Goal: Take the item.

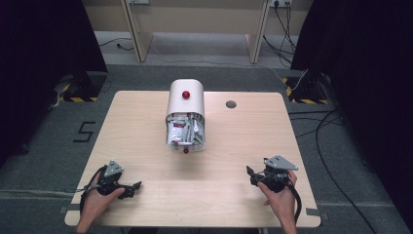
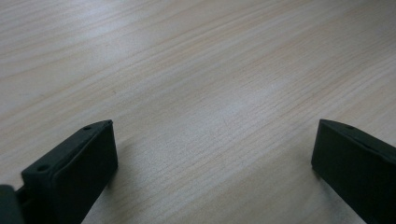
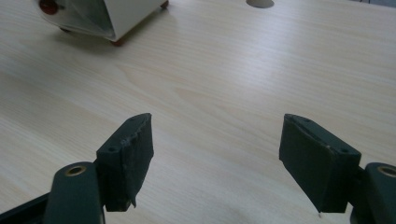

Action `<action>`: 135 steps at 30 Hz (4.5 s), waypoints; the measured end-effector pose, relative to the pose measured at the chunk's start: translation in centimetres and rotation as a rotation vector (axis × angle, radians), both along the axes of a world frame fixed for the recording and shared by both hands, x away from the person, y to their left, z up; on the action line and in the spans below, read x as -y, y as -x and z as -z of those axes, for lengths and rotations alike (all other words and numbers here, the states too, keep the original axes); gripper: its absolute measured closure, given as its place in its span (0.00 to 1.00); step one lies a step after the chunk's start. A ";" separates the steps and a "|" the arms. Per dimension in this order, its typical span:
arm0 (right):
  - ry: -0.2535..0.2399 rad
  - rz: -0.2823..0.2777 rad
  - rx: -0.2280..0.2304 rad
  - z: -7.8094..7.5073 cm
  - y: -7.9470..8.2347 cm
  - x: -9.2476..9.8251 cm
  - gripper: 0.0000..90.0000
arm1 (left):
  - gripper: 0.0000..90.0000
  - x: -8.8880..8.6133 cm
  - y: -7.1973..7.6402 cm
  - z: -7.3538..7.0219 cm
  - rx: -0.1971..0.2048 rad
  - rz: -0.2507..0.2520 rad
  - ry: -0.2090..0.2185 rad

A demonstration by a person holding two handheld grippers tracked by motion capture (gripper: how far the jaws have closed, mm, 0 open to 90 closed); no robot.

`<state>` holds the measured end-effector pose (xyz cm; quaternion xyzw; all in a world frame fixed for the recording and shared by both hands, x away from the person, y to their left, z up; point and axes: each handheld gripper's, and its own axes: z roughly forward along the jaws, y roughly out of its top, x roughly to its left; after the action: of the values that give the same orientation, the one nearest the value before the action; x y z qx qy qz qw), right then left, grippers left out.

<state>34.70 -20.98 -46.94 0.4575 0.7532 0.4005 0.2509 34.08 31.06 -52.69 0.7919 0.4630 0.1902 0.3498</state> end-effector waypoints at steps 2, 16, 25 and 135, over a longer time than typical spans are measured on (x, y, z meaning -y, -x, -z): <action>0.000 -0.014 0.007 -0.5 0.1 -0.5 0.31 | 0.00 0.0 0.0 0.0 0.000 0.000 0.000; -0.012 -0.089 0.031 -2.6 0.2 -3.2 0.35 | 0.00 0.0 0.0 0.0 0.000 0.000 0.000; -0.022 -0.128 0.052 -3.7 0.1 -4.7 0.36 | 0.00 0.0 0.0 0.0 0.000 0.000 0.000; 0.027 -0.287 0.179 -9.0 -4.7 -16.5 0.59 | 0.00 0.0 0.0 0.0 0.001 0.001 0.000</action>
<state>39.44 -4.47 -37.92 0.3043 0.7907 0.4613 0.2633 34.08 31.06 -52.70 0.7920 0.4625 0.1906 0.3499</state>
